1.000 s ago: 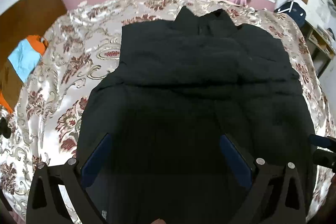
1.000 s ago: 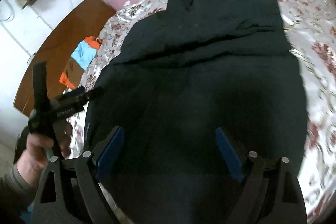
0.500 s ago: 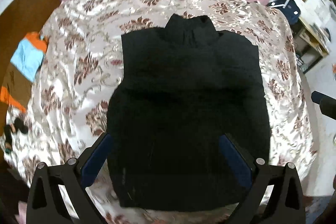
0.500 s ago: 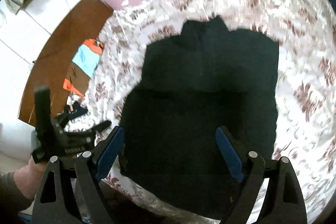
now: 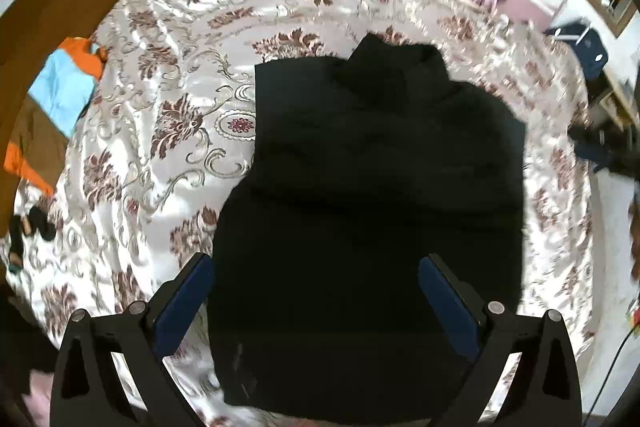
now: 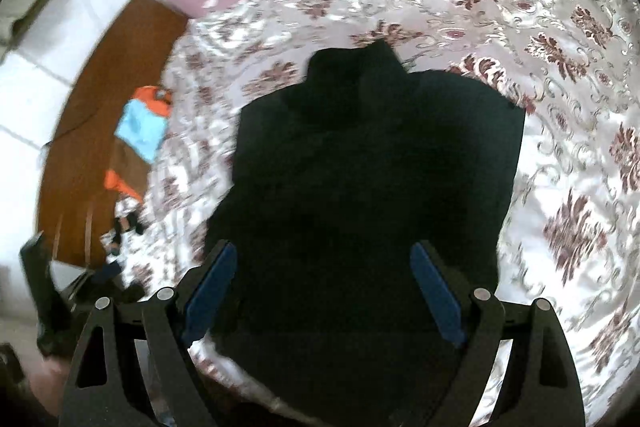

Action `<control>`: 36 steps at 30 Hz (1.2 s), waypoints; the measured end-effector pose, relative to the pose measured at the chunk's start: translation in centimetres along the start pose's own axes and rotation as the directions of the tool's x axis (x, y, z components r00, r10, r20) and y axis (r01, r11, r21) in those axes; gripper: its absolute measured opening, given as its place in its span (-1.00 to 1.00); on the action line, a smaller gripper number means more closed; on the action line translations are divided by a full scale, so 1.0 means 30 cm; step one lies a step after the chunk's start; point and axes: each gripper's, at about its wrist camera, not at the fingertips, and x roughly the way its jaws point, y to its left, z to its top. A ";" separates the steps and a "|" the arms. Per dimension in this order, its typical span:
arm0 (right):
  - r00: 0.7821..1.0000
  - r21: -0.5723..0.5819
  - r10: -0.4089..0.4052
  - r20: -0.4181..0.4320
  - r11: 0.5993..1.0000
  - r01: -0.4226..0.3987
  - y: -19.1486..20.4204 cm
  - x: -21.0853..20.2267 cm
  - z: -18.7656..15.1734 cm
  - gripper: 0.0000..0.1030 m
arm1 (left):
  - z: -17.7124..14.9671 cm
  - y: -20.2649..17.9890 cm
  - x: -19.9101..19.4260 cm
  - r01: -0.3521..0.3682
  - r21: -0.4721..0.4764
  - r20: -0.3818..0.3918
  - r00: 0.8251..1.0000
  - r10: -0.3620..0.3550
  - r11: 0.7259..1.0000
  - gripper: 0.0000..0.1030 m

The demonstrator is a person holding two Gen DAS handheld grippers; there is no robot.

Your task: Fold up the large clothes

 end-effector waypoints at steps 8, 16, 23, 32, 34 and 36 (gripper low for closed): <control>0.995 0.092 -0.096 0.008 0.991 0.095 -0.075 0.372 0.441 0.64 | 0.226 0.077 0.233 0.012 0.045 0.014 1.000 -0.013 0.999 1.00; 0.967 0.024 -0.250 -0.038 0.968 0.251 -0.065 0.653 0.758 0.52 | 0.358 0.118 0.415 0.016 0.048 0.014 1.000 -0.016 0.999 1.00; 0.955 0.010 -0.228 -0.192 0.972 0.234 -0.136 0.848 0.818 -0.75 | 0.539 0.058 0.507 0.044 0.023 0.024 0.999 -0.044 0.999 1.00; 0.998 -0.058 -0.065 0.012 0.996 0.065 -0.156 0.598 0.552 -0.86 | 0.758 -0.116 0.529 0.085 0.085 0.090 0.992 -0.093 0.993 1.00; 0.998 -0.072 -0.055 0.038 0.996 0.057 -0.153 0.564 0.488 -0.87 | 0.776 -0.172 0.544 0.044 0.138 0.111 0.992 -0.060 0.989 1.00; 0.997 -0.076 -0.055 0.049 0.995 0.059 -0.154 0.552 0.467 -0.87 | 0.787 -0.204 0.566 -0.004 0.167 0.120 0.993 -0.016 0.986 1.00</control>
